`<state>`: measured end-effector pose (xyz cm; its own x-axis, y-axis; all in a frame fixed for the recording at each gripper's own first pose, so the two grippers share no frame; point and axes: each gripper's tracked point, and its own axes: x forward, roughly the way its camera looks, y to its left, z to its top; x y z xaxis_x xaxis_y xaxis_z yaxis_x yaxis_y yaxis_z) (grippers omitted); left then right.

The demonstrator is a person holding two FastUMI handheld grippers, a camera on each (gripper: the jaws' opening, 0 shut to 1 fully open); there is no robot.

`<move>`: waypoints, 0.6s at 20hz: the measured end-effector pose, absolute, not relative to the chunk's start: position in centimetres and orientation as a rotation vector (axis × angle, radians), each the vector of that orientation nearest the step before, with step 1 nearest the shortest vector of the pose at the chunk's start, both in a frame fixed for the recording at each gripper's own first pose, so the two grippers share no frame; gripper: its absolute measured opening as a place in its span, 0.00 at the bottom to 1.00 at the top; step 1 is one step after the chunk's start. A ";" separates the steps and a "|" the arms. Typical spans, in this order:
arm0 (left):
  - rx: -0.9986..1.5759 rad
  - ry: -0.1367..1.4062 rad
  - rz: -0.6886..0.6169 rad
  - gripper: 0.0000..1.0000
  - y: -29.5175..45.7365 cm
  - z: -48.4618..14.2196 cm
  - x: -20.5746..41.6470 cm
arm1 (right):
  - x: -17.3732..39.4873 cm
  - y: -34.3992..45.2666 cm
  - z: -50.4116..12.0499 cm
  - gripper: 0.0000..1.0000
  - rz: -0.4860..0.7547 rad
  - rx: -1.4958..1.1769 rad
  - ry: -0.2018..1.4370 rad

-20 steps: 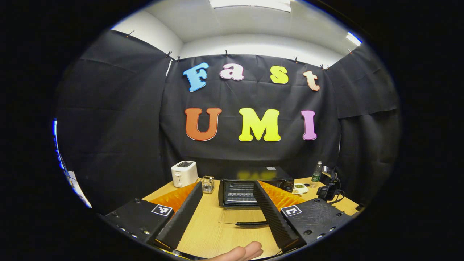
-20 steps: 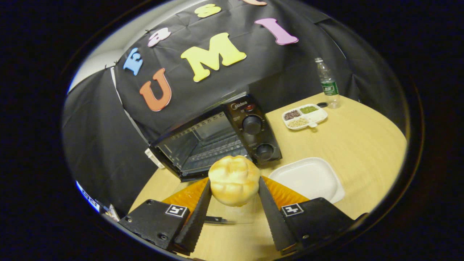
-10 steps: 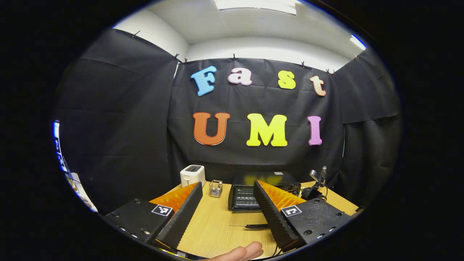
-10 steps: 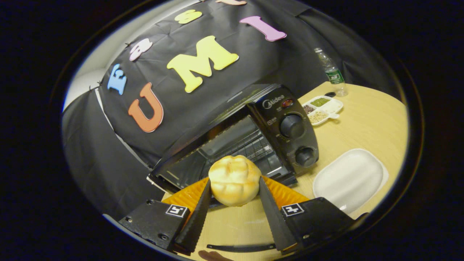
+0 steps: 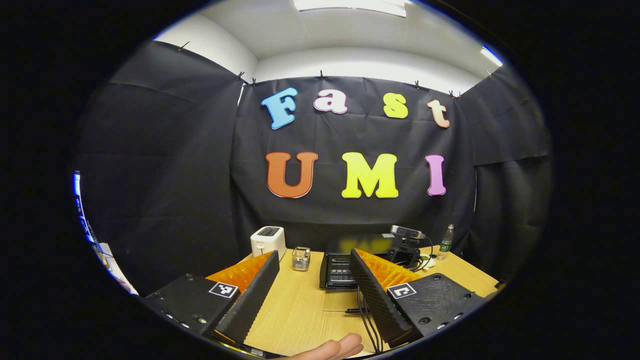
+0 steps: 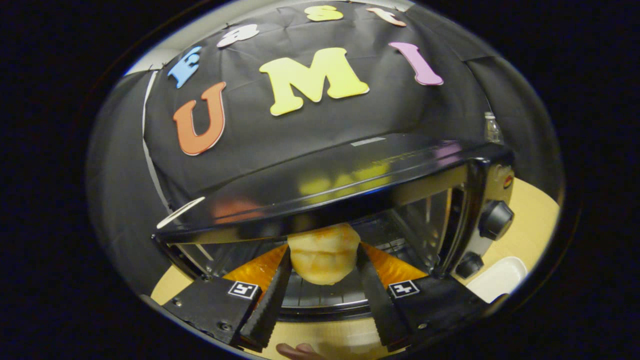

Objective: Open the electric oven with the left hand, put the food in, and close the electric oven.

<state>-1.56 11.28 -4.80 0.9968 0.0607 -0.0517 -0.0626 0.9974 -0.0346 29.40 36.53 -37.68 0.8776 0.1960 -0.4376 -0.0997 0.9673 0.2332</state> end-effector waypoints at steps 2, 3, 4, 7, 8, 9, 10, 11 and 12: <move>-0.035 0.051 0.074 0.93 11.8 -4.9 -1.2 | 29.8 37.0 -38.1 0.76 0.175 0.187 0.480; -0.037 0.051 0.072 0.93 11.7 -4.9 -1.2 | 30.1 37.3 -38.2 0.76 0.188 0.179 0.478; -0.039 0.054 0.067 0.93 11.5 -5.1 -1.1 | 30.1 37.9 -38.3 0.80 0.214 0.179 0.480; -0.037 0.061 0.043 0.93 10.8 -5.5 -0.9 | 30.1 38.2 -39.1 0.94 0.255 0.146 0.503; -0.031 0.064 0.041 0.93 10.7 -5.7 -0.7 | 29.8 37.9 -39.3 0.96 0.257 0.147 0.506; -0.023 0.069 0.039 0.93 10.6 -5.9 -0.6 | 29.4 37.5 -39.0 0.96 0.250 0.158 0.504; -0.016 0.074 0.041 0.93 10.6 -6.2 -0.5 | 28.9 37.1 -38.7 0.95 0.252 0.166 0.508; -0.009 0.079 0.045 0.93 10.6 -6.4 -0.4 | 28.4 36.9 -38.3 0.95 0.256 0.177 0.512; -0.007 0.083 0.046 0.93 10.5 -6.7 -0.3 | 27.6 36.7 -37.8 0.93 0.270 0.186 0.514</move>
